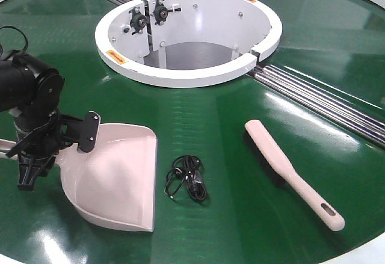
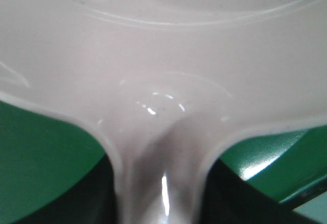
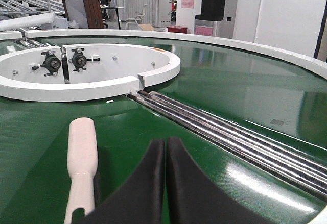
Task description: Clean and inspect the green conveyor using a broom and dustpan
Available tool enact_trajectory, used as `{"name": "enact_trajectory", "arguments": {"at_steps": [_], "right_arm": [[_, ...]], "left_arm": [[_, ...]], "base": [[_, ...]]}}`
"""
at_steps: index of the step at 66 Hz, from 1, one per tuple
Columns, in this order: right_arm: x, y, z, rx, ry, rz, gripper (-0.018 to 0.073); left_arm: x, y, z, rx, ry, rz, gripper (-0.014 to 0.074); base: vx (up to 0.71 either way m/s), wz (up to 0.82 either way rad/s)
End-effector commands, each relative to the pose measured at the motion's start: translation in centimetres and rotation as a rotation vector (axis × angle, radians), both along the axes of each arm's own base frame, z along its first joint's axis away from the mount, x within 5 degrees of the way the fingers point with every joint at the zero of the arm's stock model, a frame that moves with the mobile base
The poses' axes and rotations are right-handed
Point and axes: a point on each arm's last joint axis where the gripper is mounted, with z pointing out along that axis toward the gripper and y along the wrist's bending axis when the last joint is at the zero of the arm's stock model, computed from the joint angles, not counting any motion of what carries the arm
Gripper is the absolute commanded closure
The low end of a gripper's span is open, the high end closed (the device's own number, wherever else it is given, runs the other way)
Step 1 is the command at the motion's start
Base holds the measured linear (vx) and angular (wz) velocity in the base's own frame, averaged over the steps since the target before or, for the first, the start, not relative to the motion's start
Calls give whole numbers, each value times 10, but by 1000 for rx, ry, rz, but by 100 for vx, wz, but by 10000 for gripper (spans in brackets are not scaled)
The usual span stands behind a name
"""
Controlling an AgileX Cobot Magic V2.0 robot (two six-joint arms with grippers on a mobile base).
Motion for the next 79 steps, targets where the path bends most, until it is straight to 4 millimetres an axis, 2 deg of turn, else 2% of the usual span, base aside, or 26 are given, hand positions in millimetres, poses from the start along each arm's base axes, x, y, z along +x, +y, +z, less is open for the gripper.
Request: {"name": "enact_trajectory", "arguments": {"at_steps": [1,79], "right_arm": [[-1,0,6,-6,-78,-4,568],[-1,0,6,-6,-77,-3,568]], "left_arm": [[0,-2,21,-3,-64,-8,603],[1,-5,20,-27,-76,-9,602]], "base": [[0,0],[0,0]]}}
